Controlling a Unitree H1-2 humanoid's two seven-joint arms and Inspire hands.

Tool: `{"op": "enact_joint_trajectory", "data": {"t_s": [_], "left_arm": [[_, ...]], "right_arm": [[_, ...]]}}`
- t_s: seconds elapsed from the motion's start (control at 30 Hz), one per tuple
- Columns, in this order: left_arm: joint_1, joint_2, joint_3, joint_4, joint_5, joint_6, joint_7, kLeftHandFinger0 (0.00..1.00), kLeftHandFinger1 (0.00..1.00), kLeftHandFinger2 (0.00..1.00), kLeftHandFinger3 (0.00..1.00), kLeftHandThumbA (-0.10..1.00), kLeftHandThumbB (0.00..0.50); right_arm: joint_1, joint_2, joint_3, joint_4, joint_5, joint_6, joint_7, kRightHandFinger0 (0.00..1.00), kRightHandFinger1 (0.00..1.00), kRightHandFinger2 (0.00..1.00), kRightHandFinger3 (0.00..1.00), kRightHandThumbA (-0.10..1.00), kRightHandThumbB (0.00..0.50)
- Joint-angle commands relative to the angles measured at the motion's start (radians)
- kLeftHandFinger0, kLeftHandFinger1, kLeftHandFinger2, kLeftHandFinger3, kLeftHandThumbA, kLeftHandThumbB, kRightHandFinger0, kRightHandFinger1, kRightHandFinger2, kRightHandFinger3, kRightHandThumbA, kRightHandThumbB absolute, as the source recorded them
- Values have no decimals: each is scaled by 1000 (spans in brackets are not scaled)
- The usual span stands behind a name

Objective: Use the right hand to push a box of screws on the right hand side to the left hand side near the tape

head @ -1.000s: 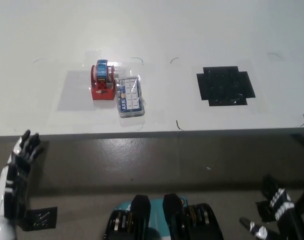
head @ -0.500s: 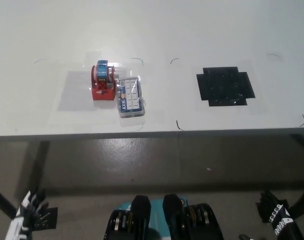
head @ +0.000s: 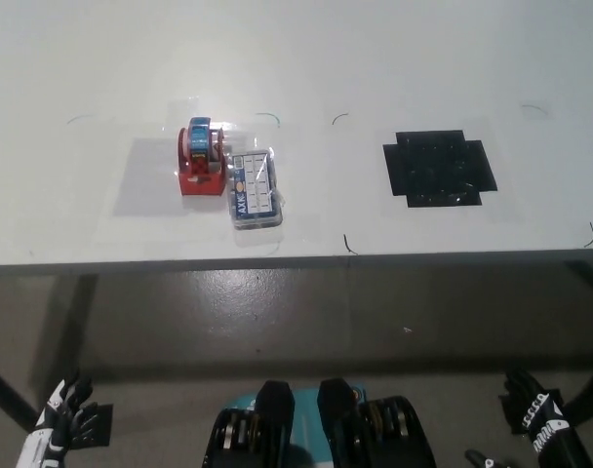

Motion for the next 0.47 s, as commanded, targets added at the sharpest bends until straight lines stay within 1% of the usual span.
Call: {"op": "enact_joint_trajectory", "data": {"t_s": [0.0,0.03,0.1,0.13,0.17,0.2,0.23,0.3,0.33,0.37,0.4,0.43], "left_arm": [[-24,12,15,8,9,-40,-1,1000,1000,1000,1000,935,95],[-29,13,16,13,8,-40,1,1000,1000,1000,1000,931,104],[-35,16,19,18,20,-40,7,1000,1000,1000,1000,932,103],[-39,17,21,26,20,-40,8,1000,1000,1000,1000,931,112],[-43,17,23,36,19,-40,8,1000,1000,1000,1000,929,123],[-46,19,25,43,20,-40,6,1000,1000,1000,1000,929,123],[-47,23,25,53,20,-40,3,1000,1000,1000,1000,929,127],[-49,25,26,68,16,-40,1,1000,1000,1000,1000,929,136],[-53,24,29,84,8,-40,-2,1000,1000,1000,1000,917,132],[-55,24,31,90,7,-40,-3,1000,1000,1000,1000,915,131],[-58,28,31,103,15,-40,0,1000,1000,1000,1000,929,149],[-58,28,31,103,15,-40,0,1000,1000,1000,1000,929,149]], "right_arm": [[-29,4,-17,1,3,-70,13,1000,1000,1000,1000,893,202],[-36,4,-19,5,-9,-66,7,1000,1000,1000,1000,898,201],[-51,3,-23,31,-20,-79,3,1000,1000,1000,1000,903,203],[-56,5,-27,34,-9,-60,3,1000,1000,1000,1000,891,214],[-64,6,-32,53,19,-51,14,1000,1000,1000,1000,834,219],[-70,4,-34,71,7,-63,11,1000,1000,1000,1000,852,223],[-77,0,-35,92,-10,-75,7,1000,1000,1000,1000,872,216],[-80,-2,-37,112,-11,-81,13,1000,1000,1000,1000,874,208],[-78,-8,-37,121,1,-61,21,1000,1000,1000,1000,877,223],[-76,-10,-37,121,3,-44,24,1000,1000,1000,1000,880,221],[-74,-10,-39,125,-5,-36,17,1000,1000,1000,1000,886,227],[-74,-10,-39,125,-5,-36,17,1000,1000,1000,1000,886,227]]}}
